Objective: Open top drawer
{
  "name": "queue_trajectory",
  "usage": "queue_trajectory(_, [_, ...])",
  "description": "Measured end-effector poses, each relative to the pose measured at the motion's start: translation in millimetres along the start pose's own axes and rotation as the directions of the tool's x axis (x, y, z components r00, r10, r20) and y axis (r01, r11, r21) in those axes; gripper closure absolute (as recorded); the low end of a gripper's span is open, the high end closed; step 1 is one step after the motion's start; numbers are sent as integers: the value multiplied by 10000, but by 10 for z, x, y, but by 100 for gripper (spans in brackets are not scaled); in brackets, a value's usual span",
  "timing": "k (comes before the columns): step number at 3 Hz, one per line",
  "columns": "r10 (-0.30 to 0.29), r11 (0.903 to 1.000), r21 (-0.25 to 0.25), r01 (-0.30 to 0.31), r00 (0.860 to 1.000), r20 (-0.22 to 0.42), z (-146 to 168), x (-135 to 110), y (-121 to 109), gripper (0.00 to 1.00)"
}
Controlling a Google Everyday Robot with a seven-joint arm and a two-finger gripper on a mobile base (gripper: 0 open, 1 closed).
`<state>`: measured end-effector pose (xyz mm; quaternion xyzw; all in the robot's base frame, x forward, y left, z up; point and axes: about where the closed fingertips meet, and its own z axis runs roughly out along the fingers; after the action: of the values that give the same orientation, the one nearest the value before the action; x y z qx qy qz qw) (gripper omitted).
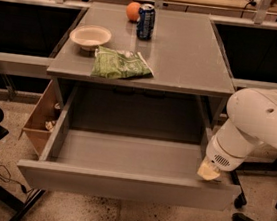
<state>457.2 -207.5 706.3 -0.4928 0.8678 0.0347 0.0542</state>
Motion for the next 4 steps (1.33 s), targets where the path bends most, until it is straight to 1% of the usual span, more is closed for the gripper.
queue_trajectory(1, [274,9991,-320,-280,9995,-169,36,202,149,100])
queue_trajectory(2, [274,9991,-320,-280,9995,-169,22,200,149,100])
queue_trajectory(3, [274,9991,-320,-279,9995,-169,22,200,149,81])
queue_trajectory(4, [274,9991,-320,-279,9995,-169,22,200,149,58])
